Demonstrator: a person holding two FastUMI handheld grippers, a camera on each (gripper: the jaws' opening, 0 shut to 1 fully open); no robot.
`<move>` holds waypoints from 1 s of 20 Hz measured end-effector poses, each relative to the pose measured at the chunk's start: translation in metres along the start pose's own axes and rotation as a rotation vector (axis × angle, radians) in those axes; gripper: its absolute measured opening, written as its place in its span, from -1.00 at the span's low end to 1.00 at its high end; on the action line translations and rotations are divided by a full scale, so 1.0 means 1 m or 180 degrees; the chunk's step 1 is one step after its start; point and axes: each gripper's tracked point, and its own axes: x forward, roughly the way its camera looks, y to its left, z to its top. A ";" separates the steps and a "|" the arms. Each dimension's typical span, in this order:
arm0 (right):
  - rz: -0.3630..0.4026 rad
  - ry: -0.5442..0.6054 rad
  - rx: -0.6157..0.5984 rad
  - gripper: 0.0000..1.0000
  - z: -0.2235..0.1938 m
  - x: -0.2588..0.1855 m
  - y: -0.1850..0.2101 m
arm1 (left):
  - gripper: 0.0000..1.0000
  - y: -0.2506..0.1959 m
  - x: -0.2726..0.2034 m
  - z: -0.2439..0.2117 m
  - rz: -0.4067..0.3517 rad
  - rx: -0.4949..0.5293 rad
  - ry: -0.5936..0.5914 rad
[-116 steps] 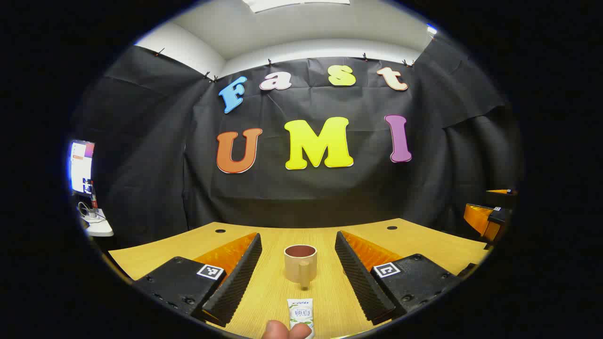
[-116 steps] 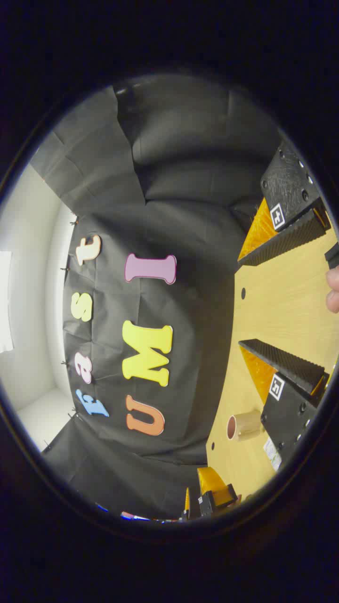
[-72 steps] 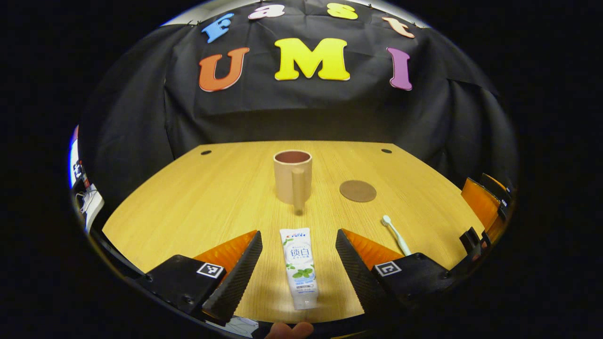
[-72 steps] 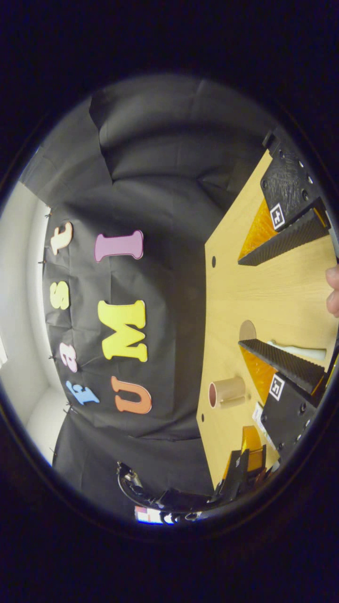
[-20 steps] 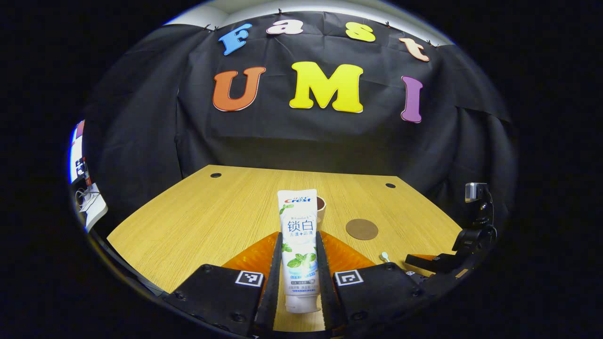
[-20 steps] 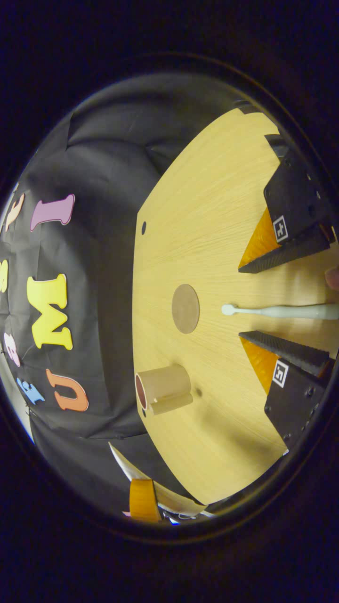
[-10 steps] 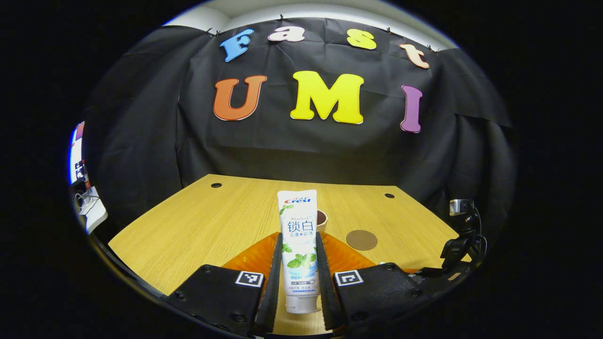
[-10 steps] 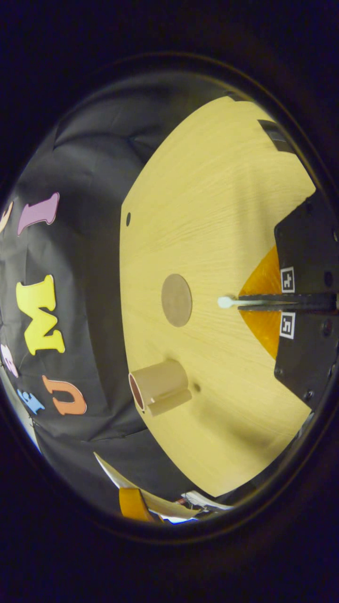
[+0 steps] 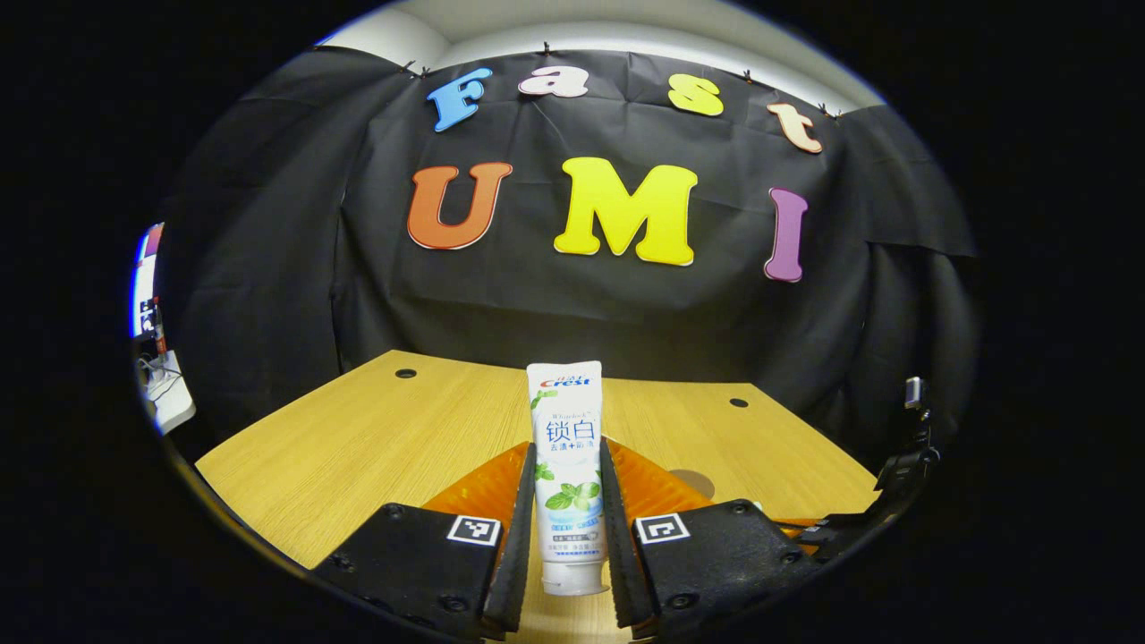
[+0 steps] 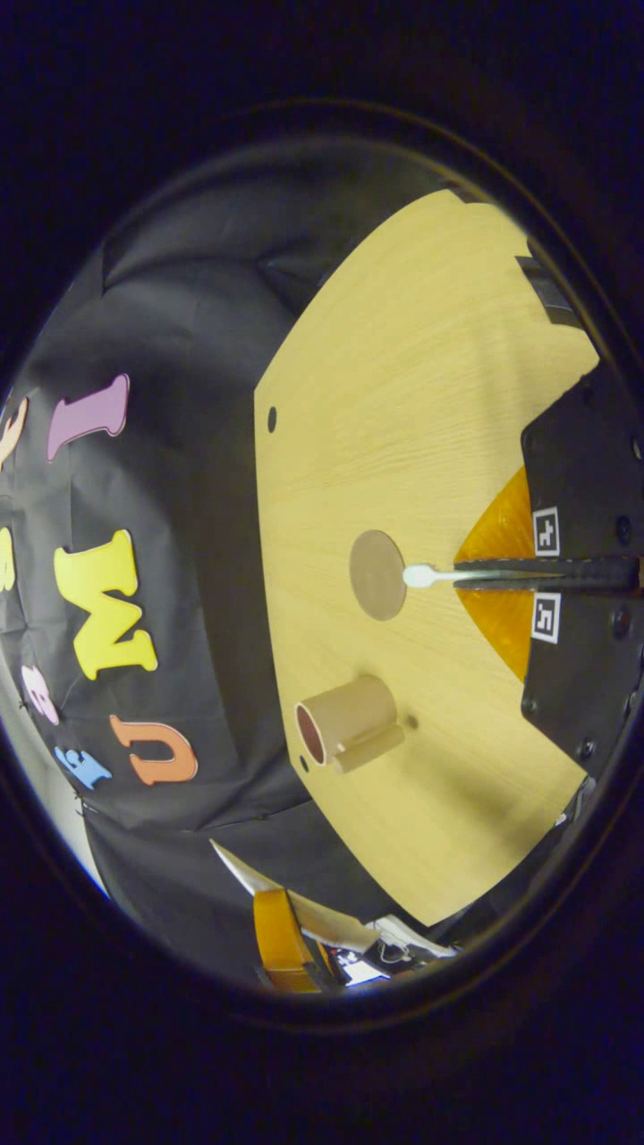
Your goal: Put the toothbrush and toothpaste on the desktop into the cup, then pick up the cup and place it on the coaster on the desktop.
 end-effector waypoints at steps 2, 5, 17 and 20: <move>0.0081 -0.0101 0.0069 -1.00 0.010 -0.009 -0.002 | -0.19 -0.005 0.017 0.002 -0.0051 -0.0023 -0.0046; 0.0101 -0.0281 0.0066 -1.00 0.027 -0.021 -0.008 | -0.19 -0.012 0.045 0.010 -0.0105 0.0006 -0.0151; 0.0179 -0.0788 -0.0167 -0.99 0.071 -0.060 -0.013 | -0.19 -0.036 0.120 0.029 -0.0247 0.0073 -0.0487; 0.0191 -0.0826 -0.0148 -0.99 0.075 -0.064 -0.014 | -0.17 -0.033 0.129 0.025 -0.0206 0.0087 -0.0455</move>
